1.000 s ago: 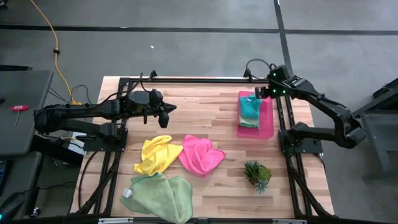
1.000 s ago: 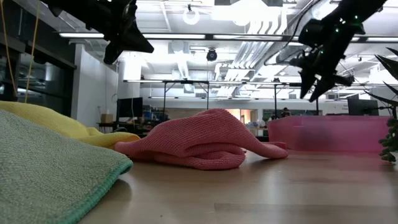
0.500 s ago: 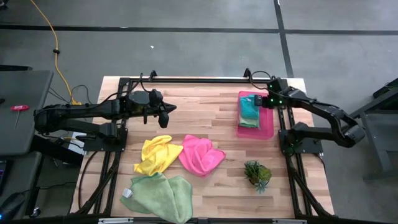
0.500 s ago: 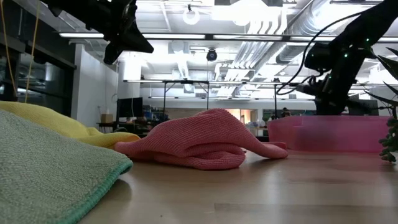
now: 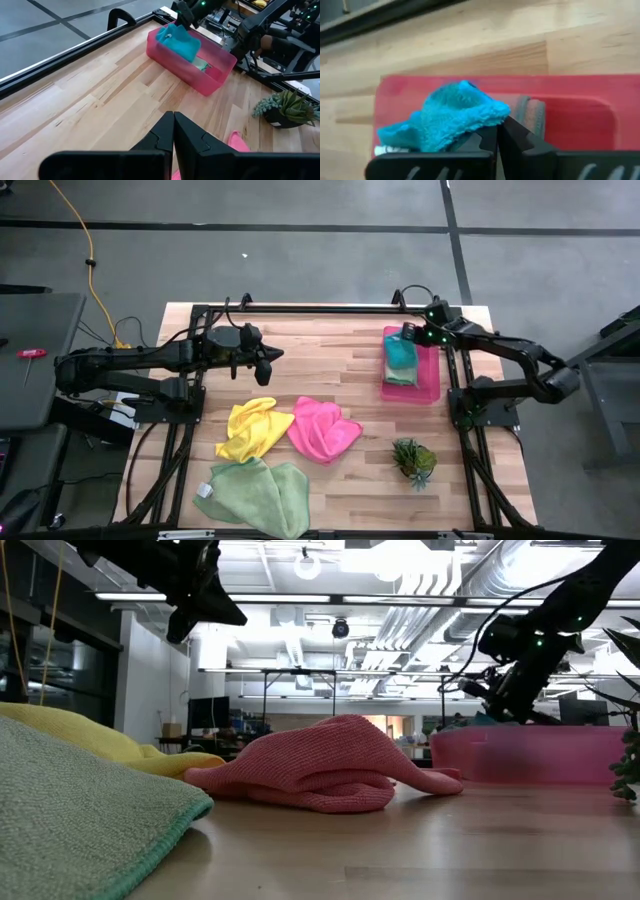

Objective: Fold microfiber towels
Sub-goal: Put the folded blue microfiber cloth into the red bin

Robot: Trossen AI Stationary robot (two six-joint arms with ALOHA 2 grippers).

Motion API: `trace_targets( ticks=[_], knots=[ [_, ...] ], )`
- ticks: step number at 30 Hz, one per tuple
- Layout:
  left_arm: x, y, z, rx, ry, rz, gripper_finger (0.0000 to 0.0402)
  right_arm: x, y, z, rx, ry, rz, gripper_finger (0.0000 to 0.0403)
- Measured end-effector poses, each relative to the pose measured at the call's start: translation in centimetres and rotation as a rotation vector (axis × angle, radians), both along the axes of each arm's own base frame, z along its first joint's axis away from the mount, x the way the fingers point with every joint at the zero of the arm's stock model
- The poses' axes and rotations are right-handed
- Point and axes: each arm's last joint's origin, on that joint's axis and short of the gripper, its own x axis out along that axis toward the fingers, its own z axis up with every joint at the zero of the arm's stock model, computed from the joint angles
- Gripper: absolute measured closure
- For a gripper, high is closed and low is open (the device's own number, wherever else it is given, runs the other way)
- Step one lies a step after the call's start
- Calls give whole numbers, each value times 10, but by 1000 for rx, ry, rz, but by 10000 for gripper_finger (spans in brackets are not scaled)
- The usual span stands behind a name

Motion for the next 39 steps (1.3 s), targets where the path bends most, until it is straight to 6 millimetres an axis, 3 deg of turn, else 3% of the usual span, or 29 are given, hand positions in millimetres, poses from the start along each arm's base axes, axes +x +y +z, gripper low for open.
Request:
trace_targets(
  ticks=[4, 10, 17, 28, 34, 39],
  knots=[
    [0, 0, 0, 0, 0, 0, 402, 0, 5, 2, 0, 17, 52, 402],
    [0, 0, 0, 2, 1, 1, 401, 9, 10, 18, -58, -111, 20, 403],
    [-1, 0, -1, -3, 18, 2, 401, 3, 31, 4, 117, 75, 63, 403],
    [-2, 0, -5, -14, 53, 3, 402, 11, 55, 0, 236, 132, 200, 403],
    [-2, 0, -5, -14, 54, 3, 401, 12, 59, 16, 223, -51, 220, 403],
    [-2, 0, -5, -14, 54, 3, 402, 0, 63, 26, 198, -71, 171, 403]
  ],
)
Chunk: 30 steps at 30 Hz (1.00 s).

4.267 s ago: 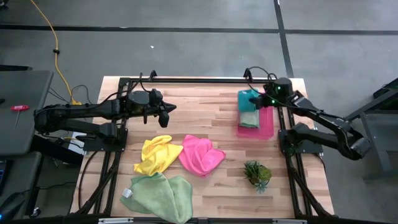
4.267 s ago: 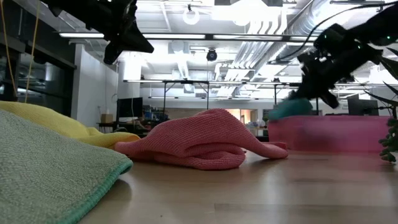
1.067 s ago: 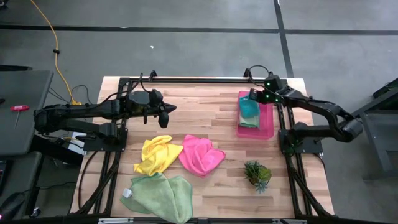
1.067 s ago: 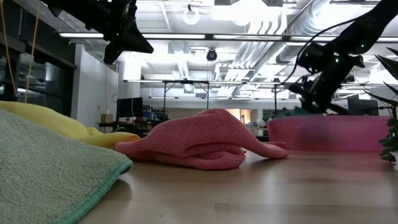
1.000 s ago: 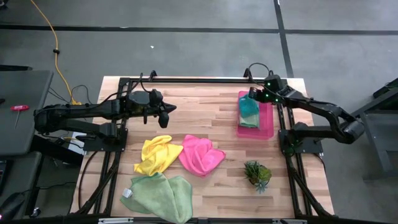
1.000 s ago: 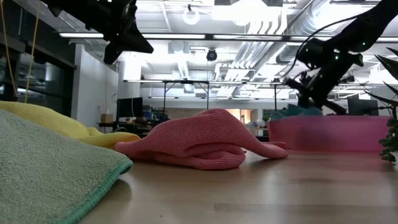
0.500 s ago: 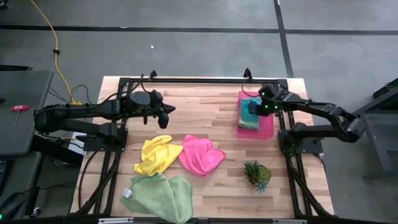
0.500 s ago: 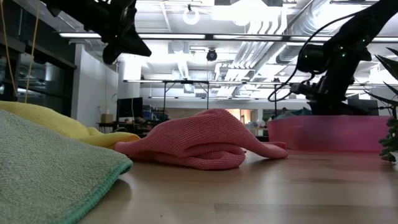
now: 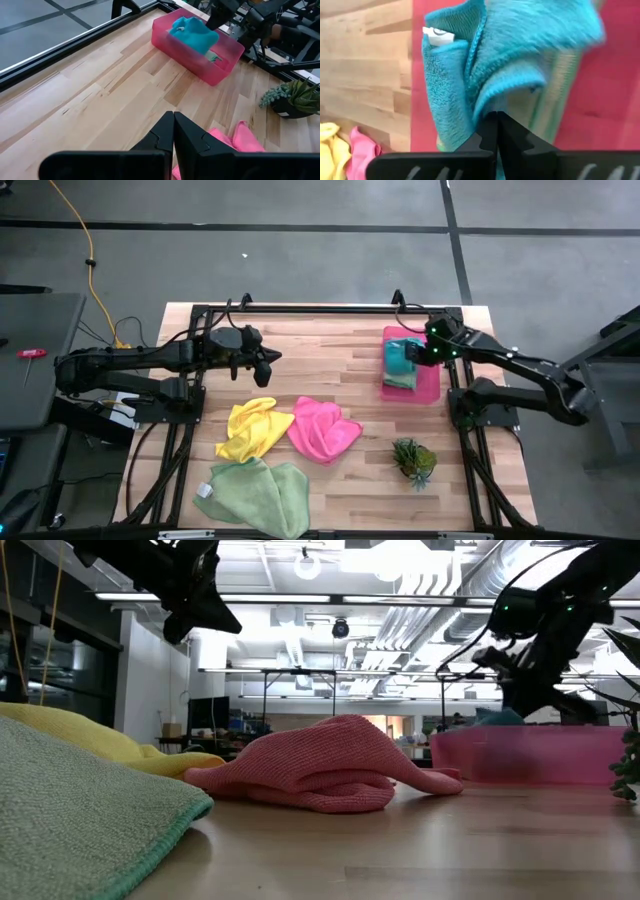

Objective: Fold microfiber towels
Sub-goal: Put the folded blue microfiber cloth into the red bin

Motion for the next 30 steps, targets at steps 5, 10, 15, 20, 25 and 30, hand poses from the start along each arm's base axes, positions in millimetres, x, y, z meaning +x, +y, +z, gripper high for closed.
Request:
trace_targets(
  ticks=[5, 10, 15, 20, 25, 30],
  knots=[
    [0, 0, 0, 6, 7, -5, 401, -15, 3, 2, 50, 22, -47, 403],
    [0, 0, 0, 5, 7, -4, 402, -24, 2, 4, -15, 98, -123, 403],
    [0, 0, 0, 5, 7, -5, 401, -26, -6, 19, -175, 202, -249, 403],
    [0, 0, -1, 3, 10, -5, 401, -21, -11, 17, -151, 223, -238, 403],
    [-1, 0, -1, 2, 18, -5, 402, -10, -20, 1, -34, 225, -137, 403],
    [-1, 0, -1, 12, 25, -12, 401, -1, -37, -14, -96, 310, -157, 403]
  ],
)
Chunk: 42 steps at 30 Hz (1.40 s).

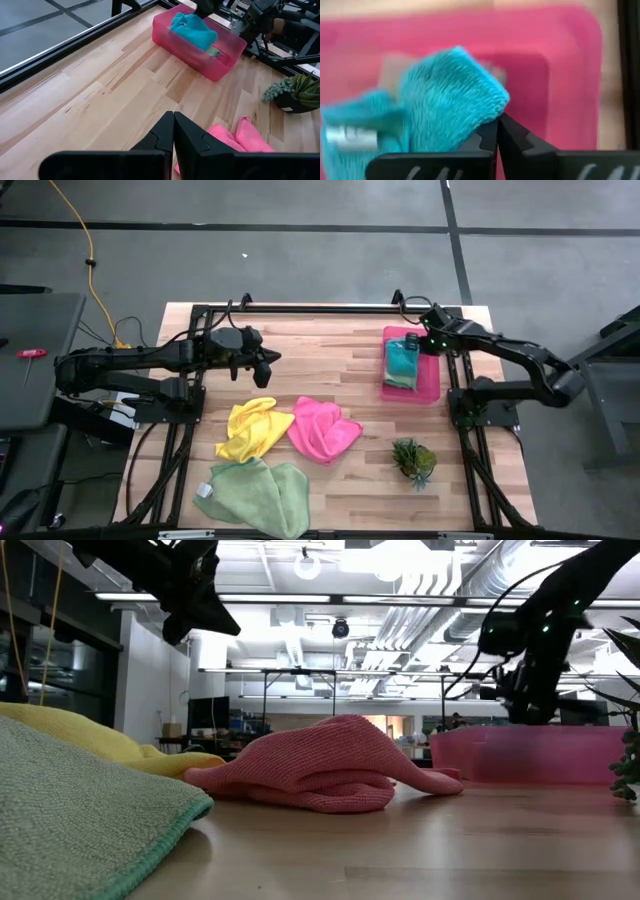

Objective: Fold microfiber towels
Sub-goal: Put the folded blue microfiber cloth into the red bin

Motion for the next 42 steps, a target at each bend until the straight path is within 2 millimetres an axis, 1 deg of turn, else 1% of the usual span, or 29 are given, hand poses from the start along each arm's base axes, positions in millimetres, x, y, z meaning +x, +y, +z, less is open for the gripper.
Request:
trace_targets(
  ticks=[4, 7, 12, 15, 18, 21, 24, 27, 29, 31, 33, 37, 42],
  knots=[
    [0, 0, -1, -3, 8, 0, 402, 10, -14, -3, -92, -54, -8, 403],
    [-1, 0, -1, -8, 10, 2, 401, 14, -19, -3, -129, -79, -12, 403],
    [-1, 0, -1, -5, 15, 0, 401, 6, -17, -8, -66, -9, -8, 403],
    [-1, 0, -1, -4, 17, -1, 401, -1, -12, -5, -50, 34, -10, 403],
    [-1, 0, -1, -2, 18, 0, 402, -8, -7, 4, -74, 40, -14, 403],
    [-1, 0, -1, -2, 18, 1, 402, -11, -2, 17, -140, -5, -27, 403],
    [-1, 0, -1, -2, 17, 1, 402, -14, 2, 33, -238, -83, -27, 403],
    [-1, 0, -1, -2, 18, 1, 402, -11, 3, 46, -316, -204, 53, 403],
    [-1, 0, -1, -2, 18, 1, 401, -8, 1, 50, -327, -284, 113, 403],
    [-1, 0, -1, -1, 18, 1, 402, -4, 0, 48, -294, -324, 150, 403],
    [-1, 0, -1, -1, 17, 1, 401, 0, -3, 41, -256, -306, 161, 403],
    [-1, 0, -1, -2, 18, 1, 402, 9, -8, 18, -155, -194, 173, 403],
    [-1, 0, -1, -2, 17, 2, 402, 15, -14, -7, -38, -118, 172, 403]
  ],
)
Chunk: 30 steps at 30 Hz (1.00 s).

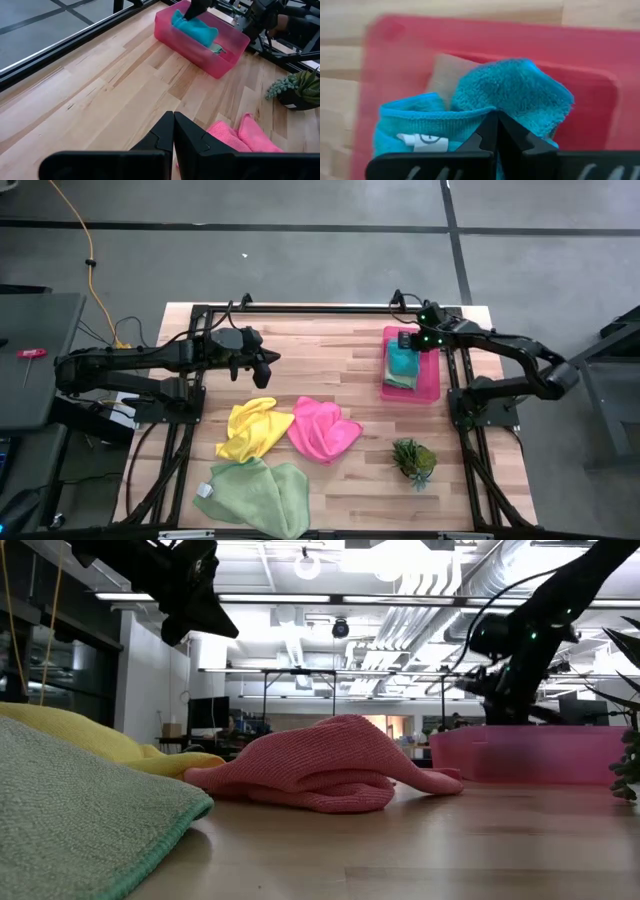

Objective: Fold microfiber towels
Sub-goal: Put the folded blue microfiber cloth into the red bin, then fold the yellow microfiber cloth

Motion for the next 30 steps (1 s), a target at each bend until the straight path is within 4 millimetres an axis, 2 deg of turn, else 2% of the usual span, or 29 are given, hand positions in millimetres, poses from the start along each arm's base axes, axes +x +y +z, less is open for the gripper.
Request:
trace_targets(
  ticks=[3, 5, 7, 11, 14, 17, 20, 30],
  knots=[
    [0, 0, 0, 0, -1, 2, 401, 1, -3, -3, 3, 21, -8, 403],
    [0, 0, 0, 0, 0, 2, 401, 2, -7, 8, -36, 2, -7, 403],
    [0, 0, 0, 0, -1, 3, 401, 4, -11, 28, -112, -33, 9, 403],
    [1, 0, 2, 5, -18, -3, 401, 8, -14, 81, -307, -130, 77, 403],
    [2, 0, 3, 21, -32, -47, 402, 13, -9, 120, -431, -256, 176, 403],
    [4, -1, 5, 33, -50, -107, 402, 23, 0, 147, -518, -390, 300, 403],
    [5, -3, 8, 23, -83, -165, 401, 37, 11, 156, -559, -478, 399, 403],
    [-4, -6, 21, 96, -136, -189, 392, 85, 63, 156, -580, -614, 706, 403]
  ],
)
